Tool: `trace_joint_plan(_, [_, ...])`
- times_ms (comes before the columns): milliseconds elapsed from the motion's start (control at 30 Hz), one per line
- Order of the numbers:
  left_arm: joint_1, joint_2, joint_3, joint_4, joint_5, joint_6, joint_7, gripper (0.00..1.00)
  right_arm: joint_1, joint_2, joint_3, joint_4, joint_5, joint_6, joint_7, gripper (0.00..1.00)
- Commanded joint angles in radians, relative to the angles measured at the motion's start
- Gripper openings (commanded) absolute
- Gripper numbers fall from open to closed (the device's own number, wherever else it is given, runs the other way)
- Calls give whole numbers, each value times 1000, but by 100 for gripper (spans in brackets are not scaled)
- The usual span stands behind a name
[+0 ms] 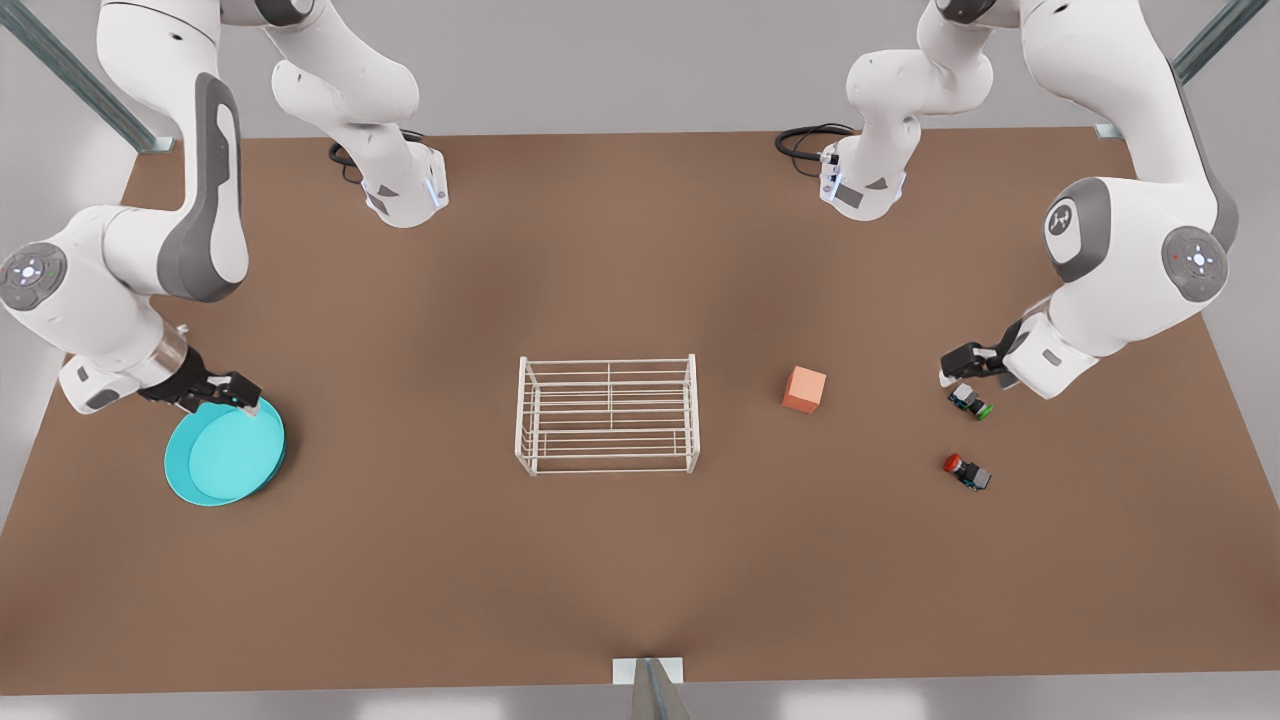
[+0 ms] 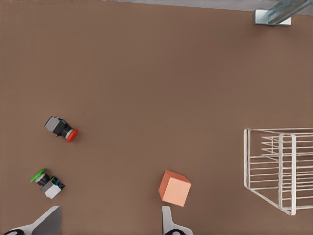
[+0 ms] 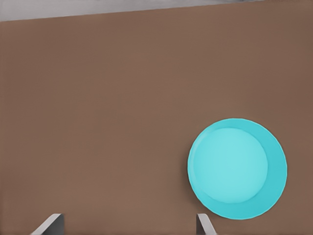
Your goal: Place the plate on the shelf with right arm and place the red button switch in the plate with left arm
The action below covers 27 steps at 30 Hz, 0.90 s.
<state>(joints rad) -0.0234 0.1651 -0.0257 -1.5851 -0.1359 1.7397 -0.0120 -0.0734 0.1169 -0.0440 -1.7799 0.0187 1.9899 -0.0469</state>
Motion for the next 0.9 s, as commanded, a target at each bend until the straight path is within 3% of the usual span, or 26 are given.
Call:
trace_joint_plan(0, [-1, -1, 0, -1, 1, 23, 50, 100, -3, 3, 0, 0, 1, 6, -22, 100])
trace_joint_plan(133, [-6, -1, -3, -6, 56, -28, 61, 100, -3, 3, 0, 2, 1, -2, -21, 100])
trace_joint_plan(233, [-6, -3, -3, -13, 56, -32, 53, 100, -25, 6, -10, 16, 6, -77, -251, 100])
trace_joint_plan(467, [-6, -3, -3, -23, 56, -43, 27, 100, -213, 219, -17, 198, 3, -79, -648, 100])
trace_joint_plan(867, [-4, -6, 0, -29, 58, -57, 27, 100, -385, 526, 16, 410, 76, -95, -797, 98])
